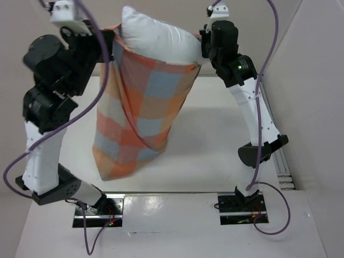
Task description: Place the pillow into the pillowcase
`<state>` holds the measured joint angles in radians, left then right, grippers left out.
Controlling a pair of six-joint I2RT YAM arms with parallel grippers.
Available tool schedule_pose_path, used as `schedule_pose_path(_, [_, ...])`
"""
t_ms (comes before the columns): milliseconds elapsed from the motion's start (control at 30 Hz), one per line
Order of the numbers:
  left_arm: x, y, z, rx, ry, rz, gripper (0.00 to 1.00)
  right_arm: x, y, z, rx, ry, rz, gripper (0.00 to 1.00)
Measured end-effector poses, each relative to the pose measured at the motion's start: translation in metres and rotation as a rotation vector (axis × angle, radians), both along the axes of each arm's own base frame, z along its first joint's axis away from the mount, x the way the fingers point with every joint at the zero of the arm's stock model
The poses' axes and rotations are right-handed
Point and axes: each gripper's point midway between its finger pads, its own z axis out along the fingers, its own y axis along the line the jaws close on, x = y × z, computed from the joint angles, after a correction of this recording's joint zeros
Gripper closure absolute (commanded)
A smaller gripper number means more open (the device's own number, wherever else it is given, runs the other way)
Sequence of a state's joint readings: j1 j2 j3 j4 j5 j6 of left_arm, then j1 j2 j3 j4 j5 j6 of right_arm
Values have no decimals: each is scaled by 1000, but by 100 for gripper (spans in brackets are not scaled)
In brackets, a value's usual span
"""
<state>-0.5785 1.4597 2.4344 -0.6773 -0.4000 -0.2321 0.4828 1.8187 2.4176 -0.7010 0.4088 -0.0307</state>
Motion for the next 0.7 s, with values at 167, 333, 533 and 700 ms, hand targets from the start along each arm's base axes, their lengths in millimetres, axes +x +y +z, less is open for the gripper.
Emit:
schedule_pose_path(167, [51, 4, -33, 112, 72, 138, 100, -21, -18, -45, -22, 160, -22, 100])
schedule_pose_path(333, [74, 28, -54, 144, 123, 207, 100, -92, -27, -64, 94, 187, 85, 100])
schedule_pose_path(533, [73, 22, -55, 141, 122, 165, 100, -122, -22, -62, 260, 17, 180, 100])
schedule_pose_path(700, [71, 20, -53, 138, 117, 150, 100, -120, -19, -50, 356, -156, 207, 100])
